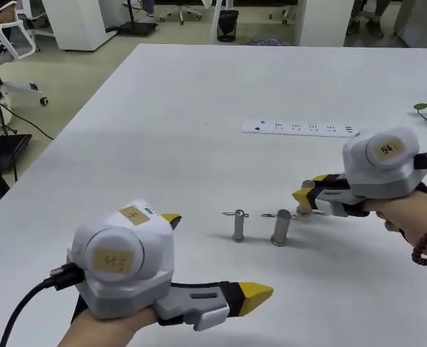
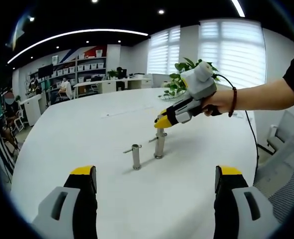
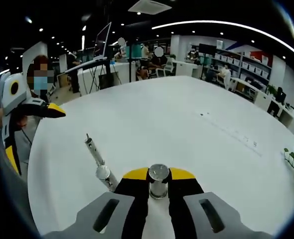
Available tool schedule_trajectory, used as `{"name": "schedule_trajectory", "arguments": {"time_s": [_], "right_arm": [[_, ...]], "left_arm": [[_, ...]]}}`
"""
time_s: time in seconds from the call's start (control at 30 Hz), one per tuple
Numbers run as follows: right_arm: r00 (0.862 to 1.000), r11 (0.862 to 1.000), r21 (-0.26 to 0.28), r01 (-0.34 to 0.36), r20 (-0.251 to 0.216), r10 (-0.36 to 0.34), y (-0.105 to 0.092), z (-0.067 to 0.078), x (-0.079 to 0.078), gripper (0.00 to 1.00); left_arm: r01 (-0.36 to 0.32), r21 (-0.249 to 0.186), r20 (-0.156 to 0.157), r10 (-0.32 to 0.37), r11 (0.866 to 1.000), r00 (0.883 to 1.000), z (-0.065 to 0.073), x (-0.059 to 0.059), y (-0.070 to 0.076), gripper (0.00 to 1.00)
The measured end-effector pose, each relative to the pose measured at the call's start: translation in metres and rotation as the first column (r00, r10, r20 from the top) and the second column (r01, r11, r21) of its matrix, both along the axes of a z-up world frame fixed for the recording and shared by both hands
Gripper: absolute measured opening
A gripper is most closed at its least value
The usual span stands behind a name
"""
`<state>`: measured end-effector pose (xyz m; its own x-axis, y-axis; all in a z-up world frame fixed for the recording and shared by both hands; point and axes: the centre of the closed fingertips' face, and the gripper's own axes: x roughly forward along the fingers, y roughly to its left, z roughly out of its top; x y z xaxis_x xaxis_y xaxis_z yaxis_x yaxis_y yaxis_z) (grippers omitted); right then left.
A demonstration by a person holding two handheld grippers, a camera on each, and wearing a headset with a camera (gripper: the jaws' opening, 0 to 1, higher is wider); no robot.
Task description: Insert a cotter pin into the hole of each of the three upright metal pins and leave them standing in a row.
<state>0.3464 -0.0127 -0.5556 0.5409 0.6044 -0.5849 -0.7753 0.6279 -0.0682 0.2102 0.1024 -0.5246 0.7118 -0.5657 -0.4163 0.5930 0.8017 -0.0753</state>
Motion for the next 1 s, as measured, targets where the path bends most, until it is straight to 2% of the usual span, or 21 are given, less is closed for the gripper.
{"name": "schedule_trajectory", "arguments": {"time_s": [0.43,0.87,1.0], "right_arm": [[0.998,0.999,-0.008,0.052,-0.019,-0.052,-0.023,-0.003,-0.030,0.09],[0.998,0.999,-0.003,0.047,-0.038,-0.047,-0.023,-0.011,-0.062,0.09],[0.998,0.999,0.004,0.040,-0.044,-0.040,-0.022,-0.014,-0.067,0.09]], "left_arm": [[0.006,-0.003,0.011,-0.006,1.000,1.000,0.003,-0.010,0.001,0.98],[0.016,0.001,0.013,-0.016,1.000,1.000,0.005,-0.017,-0.001,0.96],[0.020,0.009,0.009,-0.020,1.000,1.000,0.004,-0.019,-0.002,0.96]]}}
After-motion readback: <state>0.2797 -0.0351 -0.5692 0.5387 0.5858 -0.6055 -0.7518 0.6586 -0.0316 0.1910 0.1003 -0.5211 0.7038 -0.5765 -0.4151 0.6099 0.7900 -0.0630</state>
